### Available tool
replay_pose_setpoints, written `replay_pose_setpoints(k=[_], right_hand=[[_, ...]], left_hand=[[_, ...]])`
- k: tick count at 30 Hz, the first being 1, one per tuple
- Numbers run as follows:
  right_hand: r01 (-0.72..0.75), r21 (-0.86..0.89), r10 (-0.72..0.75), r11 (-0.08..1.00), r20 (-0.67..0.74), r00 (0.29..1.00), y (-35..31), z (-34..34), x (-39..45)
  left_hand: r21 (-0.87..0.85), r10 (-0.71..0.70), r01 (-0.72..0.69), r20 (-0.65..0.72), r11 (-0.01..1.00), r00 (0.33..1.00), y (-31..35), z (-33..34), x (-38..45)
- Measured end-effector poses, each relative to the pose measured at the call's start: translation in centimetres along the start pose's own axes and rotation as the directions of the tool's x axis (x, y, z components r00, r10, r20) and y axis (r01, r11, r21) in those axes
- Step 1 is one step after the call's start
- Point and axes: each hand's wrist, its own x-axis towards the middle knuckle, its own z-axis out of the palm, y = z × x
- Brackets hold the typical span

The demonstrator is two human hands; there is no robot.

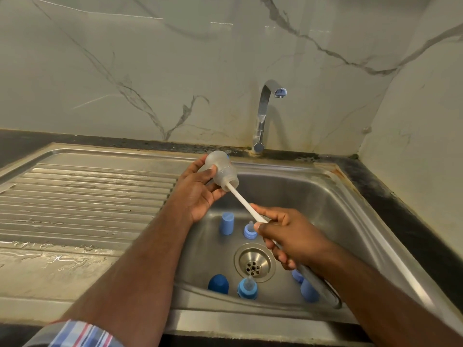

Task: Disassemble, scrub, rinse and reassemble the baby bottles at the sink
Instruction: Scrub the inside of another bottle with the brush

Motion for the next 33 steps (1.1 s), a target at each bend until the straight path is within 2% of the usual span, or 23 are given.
replay_pose_setpoints(k=[2,5,7,9,11,13,17,21,23,25,29,31,33], right_hand=[[0.008,0.135,-0.006,0.991,-0.010,1.000,-0.1,0.3,0.1],[-0.093,0.495,0.026,0.864,0.139,0.990,-0.4,0.2,0.0],[-0.146,0.560,0.020,0.815,0.225,0.974,-0.4,0.0,0.0],[-0.106,0.440,0.019,0.892,0.198,0.980,-0.1,-0.1,-0.1],[-0.034,0.201,0.016,0.979,0.094,0.995,-0.1,0.1,-0.1],[0.014,0.022,-0.014,1.000,-0.004,1.000,0.1,0.4,0.1],[0.045,-0.118,-0.054,0.992,-0.073,0.996,0.6,0.4,0.1],[0.042,-0.195,-0.057,0.980,-0.070,0.996,0.8,0.3,0.1],[0.013,-0.083,-0.016,0.996,-0.038,0.999,0.8,0.4,0.0],[-0.034,0.148,0.033,0.988,0.010,0.999,0.5,0.5,-0.1],[-0.155,0.501,0.068,0.851,0.188,0.980,-0.1,0.3,-0.2],[-0.177,0.550,0.051,0.816,0.236,0.970,-0.1,0.3,-0.1],[-0.151,0.480,0.046,0.864,0.224,0.974,0.0,0.4,-0.1]], left_hand=[[-0.003,0.004,-0.004,0.005,1.000,1.000,0.0,0.1,0.0],[-0.020,0.018,-0.018,0.003,1.000,1.000,0.2,0.1,-0.1],[-0.033,0.025,-0.024,0.018,0.999,1.000,0.3,0.1,0.0],[-0.039,0.018,-0.017,0.033,0.999,0.999,0.2,0.1,0.0],[-0.062,0.003,-0.001,0.033,0.998,0.999,0.2,0.0,-0.1],[-0.077,-0.026,0.029,0.032,0.997,0.999,0.0,-0.1,0.0],[0.055,-0.085,0.088,-0.042,0.995,0.995,-0.2,0.5,-0.3],[0.183,-0.049,0.070,-0.114,0.981,0.992,-0.9,0.6,-0.1],[0.158,-0.039,0.061,-0.135,0.986,0.990,-0.8,0.5,0.1],[0.104,-0.042,0.057,-0.143,0.993,0.989,-0.5,0.4,0.2],[0.048,-0.069,0.075,-0.123,0.996,0.990,-0.2,0.3,0.1],[0.044,-0.074,0.079,-0.105,0.996,0.992,-0.1,0.4,0.0],[0.040,-0.059,0.063,-0.101,0.997,0.993,0.1,0.4,0.0]])
